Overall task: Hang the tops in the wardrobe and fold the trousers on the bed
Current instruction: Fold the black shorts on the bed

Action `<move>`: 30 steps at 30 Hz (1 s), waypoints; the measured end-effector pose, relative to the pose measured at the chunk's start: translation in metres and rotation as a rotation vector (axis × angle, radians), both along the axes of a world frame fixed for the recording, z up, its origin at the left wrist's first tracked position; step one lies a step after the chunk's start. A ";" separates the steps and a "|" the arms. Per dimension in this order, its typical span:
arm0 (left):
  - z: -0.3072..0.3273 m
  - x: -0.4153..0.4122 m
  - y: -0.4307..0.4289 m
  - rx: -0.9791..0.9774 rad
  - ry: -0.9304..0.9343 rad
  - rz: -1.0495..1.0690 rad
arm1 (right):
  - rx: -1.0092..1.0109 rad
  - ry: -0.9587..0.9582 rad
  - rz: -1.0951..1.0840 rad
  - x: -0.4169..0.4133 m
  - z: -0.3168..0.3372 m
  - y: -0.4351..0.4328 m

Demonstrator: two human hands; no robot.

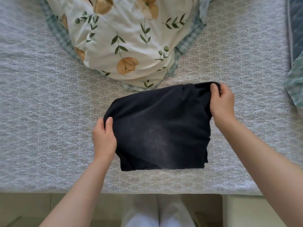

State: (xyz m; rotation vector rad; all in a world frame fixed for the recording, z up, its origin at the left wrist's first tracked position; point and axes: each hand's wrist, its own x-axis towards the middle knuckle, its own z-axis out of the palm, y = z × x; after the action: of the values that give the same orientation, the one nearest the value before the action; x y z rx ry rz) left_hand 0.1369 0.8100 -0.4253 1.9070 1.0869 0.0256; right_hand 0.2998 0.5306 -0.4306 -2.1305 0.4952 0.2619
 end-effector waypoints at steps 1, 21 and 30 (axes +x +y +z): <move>-0.002 0.000 0.008 -0.011 -0.004 -0.020 | 0.029 0.022 -0.027 0.005 -0.002 -0.003; 0.003 0.016 0.023 -1.014 -0.016 0.146 | 0.069 0.182 0.292 -0.063 0.032 0.004; 0.012 0.051 0.009 -0.784 0.014 0.074 | 0.115 0.207 0.159 0.001 0.031 0.010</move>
State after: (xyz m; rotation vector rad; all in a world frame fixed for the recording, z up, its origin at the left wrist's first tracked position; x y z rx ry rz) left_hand 0.1880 0.8192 -0.4133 1.1615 0.9794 -0.3270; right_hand 0.3005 0.5402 -0.3995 -2.0422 0.4181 0.5914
